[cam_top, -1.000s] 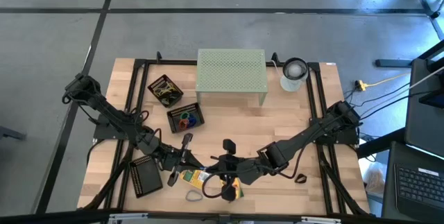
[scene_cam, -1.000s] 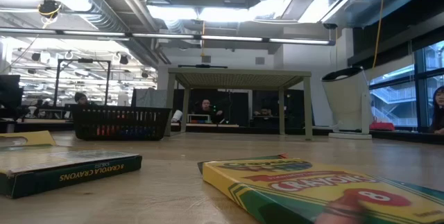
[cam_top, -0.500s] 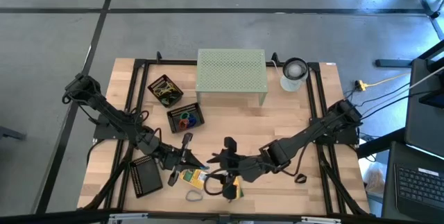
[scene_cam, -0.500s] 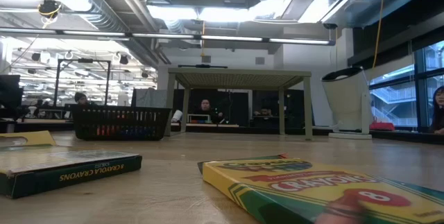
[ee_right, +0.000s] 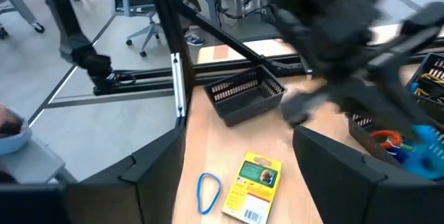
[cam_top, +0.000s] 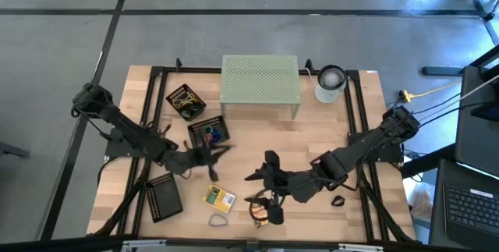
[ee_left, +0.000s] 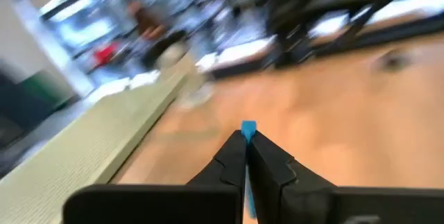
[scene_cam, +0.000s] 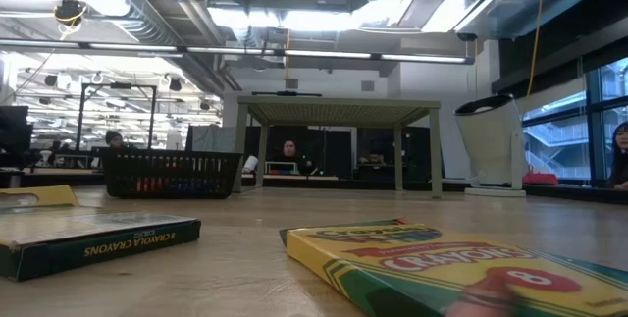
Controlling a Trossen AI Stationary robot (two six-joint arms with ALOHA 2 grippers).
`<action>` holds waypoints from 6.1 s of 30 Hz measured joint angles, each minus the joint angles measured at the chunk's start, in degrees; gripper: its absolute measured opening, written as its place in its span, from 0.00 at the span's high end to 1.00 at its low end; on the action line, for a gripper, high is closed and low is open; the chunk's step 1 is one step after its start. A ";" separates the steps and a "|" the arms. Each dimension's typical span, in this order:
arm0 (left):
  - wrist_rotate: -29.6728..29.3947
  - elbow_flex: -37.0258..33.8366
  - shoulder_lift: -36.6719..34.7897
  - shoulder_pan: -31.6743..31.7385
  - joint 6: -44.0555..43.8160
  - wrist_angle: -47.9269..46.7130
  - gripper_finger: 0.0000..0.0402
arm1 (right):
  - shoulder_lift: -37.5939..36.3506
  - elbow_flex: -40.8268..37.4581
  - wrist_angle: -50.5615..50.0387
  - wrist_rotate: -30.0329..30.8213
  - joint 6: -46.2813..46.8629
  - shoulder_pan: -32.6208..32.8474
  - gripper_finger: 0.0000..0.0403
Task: Pick & Place Office Desk Supplies
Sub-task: Put the blue rubber band into the top black bin, then put the black rubber band into the top black bin
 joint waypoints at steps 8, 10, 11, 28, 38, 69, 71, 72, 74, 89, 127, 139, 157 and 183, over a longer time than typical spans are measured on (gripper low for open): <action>-2.08 0.00 -2.22 10.91 -16.24 -22.16 0.99 | 0.00 -0.02 -0.78 0.02 0.10 1.35 0.38; -1.75 0.00 -3.60 14.15 -19.68 -27.97 0.99 | 0.00 -0.02 -0.95 0.09 0.12 1.48 0.39; -0.44 0.00 -4.62 15.91 -21.36 -31.00 0.99 | 0.00 -0.02 -1.19 0.09 0.11 1.56 0.39; 7.80 0.00 -17.75 41.99 -40.65 -63.31 0.99 | 0.02 -0.07 -10.27 0.02 0.27 1.87 0.45; 7.57 0.00 -16.62 53.87 -39.14 -63.75 0.99 | 0.02 -0.09 -12.50 0.00 0.27 1.87 0.48; 15.89 0.00 -16.61 47.65 -42.05 -61.81 0.67 | 0.43 -4.90 -34.17 -19.86 35.53 3.01 0.48; 15.95 0.00 -16.61 44.90 -42.05 -59.18 0.67 | 0.57 -6.81 -39.32 -22.15 42.43 4.13 0.48; 15.97 0.00 -16.61 43.52 -42.07 -57.80 0.68 | 0.57 -8.06 -40.37 -22.94 45.30 4.75 0.48; 15.97 0.00 -16.61 40.58 -42.06 -55.13 0.68 | 0.66 -11.06 -40.20 -24.45 49.75 6.09 0.48; 15.34 0.00 -16.61 24.15 -38.75 -40.48 0.68 | 0.85 -28.11 -39.08 -40.16 66.03 12.25 0.48; 9.31 0.00 -16.61 6.10 -37.96 -38.10 0.68 | 0.79 -37.05 -29.00 -43.57 70.83 15.43 0.68; 9.29 0.00 -16.61 6.11 -37.96 -37.91 0.68 | 0.79 -37.03 -29.02 -41.62 70.62 15.36 0.96; 9.28 0.00 -16.61 6.11 -37.99 -37.01 0.68 | 0.90 -25.56 -29.10 -17.90 59.07 14.09 0.98; 9.47 -0.02 -13.00 2.36 -20.37 -22.48 0.68 | 0.87 0.00 -13.26 19.94 5.93 3.05 0.98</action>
